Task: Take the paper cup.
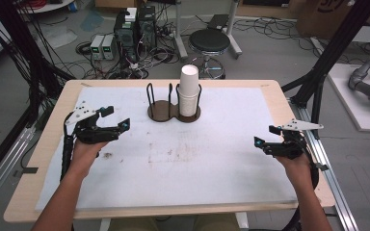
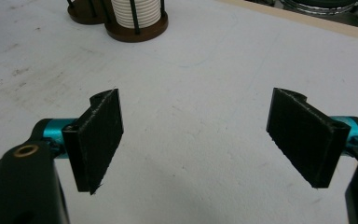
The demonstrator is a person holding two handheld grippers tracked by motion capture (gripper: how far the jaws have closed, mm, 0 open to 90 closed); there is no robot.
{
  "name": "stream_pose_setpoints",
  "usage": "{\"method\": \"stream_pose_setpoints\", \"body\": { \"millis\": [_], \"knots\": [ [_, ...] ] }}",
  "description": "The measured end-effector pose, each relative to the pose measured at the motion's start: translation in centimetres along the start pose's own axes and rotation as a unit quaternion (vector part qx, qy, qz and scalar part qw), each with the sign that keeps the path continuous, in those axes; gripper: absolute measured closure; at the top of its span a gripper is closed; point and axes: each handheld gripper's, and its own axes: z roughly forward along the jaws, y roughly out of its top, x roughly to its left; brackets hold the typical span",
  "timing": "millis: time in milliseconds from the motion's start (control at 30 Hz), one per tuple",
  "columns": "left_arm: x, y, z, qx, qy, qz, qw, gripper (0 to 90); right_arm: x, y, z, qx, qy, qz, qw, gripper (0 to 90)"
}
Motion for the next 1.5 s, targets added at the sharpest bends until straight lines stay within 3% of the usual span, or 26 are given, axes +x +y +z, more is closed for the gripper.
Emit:
{"method": "stream_pose_setpoints", "body": {
  "millis": [433,633,867,1033,1200,1500],
  "knots": [
    [-0.3,0.2,-0.1,-0.002,-0.008,0.003,1.0,15.7,0.5,0.0,-0.2,0.0,0.001,0.0,1.0,18.9],
    [-0.6,2.3,0.9,-0.017,-0.025,0.013,0.9995,15.5,0.6,0.1,-0.5,-0.002,0.009,-0.003,1.0,18.8],
    [-0.7,6.2,4.1,-0.019,-0.055,0.025,0.998,15.5,0.9,-0.1,-0.5,-0.004,0.025,-0.002,0.9997,18.9],
    [-1.0,8.5,7.1,-0.018,-0.076,0.022,0.9967,15.5,1.1,0.3,-0.3,-0.004,0.028,-0.002,0.9996,18.8],
    [-1.6,10.2,10.0,-0.021,-0.093,0.026,0.9951,15.7,1.0,0.5,-0.3,-0.002,0.033,-0.003,0.9995,18.8],
    [-2.3,12.2,14.5,0.002,-0.114,0.035,0.9928,15.5,0.6,0.5,-0.6,-0.003,0.03,0.003,0.9995,18.8]
  ]
}}
